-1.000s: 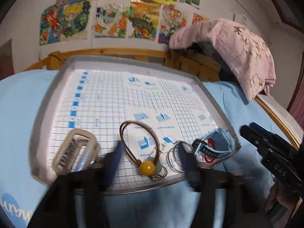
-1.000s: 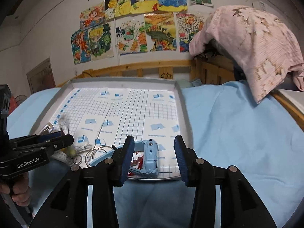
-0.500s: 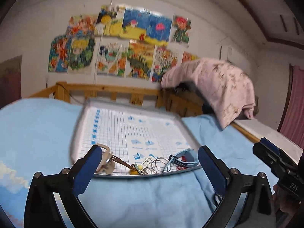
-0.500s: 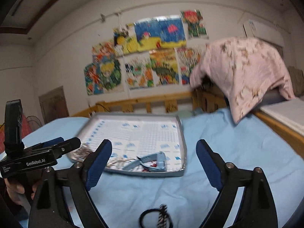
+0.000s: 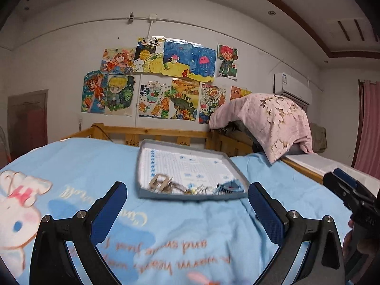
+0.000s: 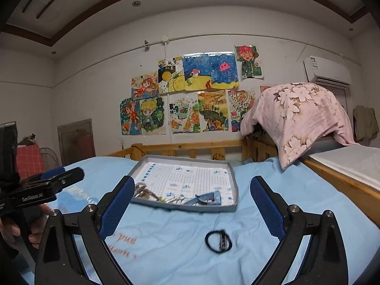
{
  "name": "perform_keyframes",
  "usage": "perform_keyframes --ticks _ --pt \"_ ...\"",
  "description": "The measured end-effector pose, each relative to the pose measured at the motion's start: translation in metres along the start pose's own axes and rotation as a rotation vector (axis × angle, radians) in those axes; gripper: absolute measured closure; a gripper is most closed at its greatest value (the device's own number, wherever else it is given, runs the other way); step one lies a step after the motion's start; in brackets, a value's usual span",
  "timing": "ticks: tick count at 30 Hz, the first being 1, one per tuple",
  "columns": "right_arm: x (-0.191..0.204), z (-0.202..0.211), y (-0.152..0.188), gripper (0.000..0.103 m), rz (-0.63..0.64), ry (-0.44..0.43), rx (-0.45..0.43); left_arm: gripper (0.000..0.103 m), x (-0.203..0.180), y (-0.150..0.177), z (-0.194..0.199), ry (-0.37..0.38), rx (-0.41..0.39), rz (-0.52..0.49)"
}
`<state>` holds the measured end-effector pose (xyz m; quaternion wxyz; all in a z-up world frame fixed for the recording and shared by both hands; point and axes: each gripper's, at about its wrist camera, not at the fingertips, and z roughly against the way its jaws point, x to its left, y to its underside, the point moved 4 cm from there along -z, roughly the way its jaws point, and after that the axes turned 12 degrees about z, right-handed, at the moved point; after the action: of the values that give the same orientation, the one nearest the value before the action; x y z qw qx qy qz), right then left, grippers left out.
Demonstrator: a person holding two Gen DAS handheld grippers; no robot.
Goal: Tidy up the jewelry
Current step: 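Pull both tools back from the tray toward the black bracelet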
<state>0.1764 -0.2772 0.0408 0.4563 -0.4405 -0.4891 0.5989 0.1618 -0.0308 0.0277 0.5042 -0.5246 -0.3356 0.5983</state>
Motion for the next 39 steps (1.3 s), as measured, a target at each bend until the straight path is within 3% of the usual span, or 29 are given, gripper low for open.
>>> perform_keyframes --ticks 10,16,23,34,39 --pt "0.019 0.033 0.035 0.006 0.004 -0.003 0.106 0.000 0.020 0.039 0.040 -0.048 0.038 0.025" --pt "0.022 0.046 0.064 0.002 0.005 0.018 0.166 0.000 0.024 0.059 0.035 -0.056 0.104 0.023" --pt "0.005 0.042 0.076 0.002 -0.066 0.026 0.211 0.000 0.024 0.064 0.033 -0.063 0.123 0.018" --pt "-0.019 0.023 0.078 0.002 -0.127 0.044 0.242 0.000 0.004 0.062 -0.008 -0.009 0.220 0.036" --pt "-0.042 0.005 0.064 0.002 -0.088 0.088 0.247 0.000 -0.010 0.056 -0.032 0.010 0.225 0.047"
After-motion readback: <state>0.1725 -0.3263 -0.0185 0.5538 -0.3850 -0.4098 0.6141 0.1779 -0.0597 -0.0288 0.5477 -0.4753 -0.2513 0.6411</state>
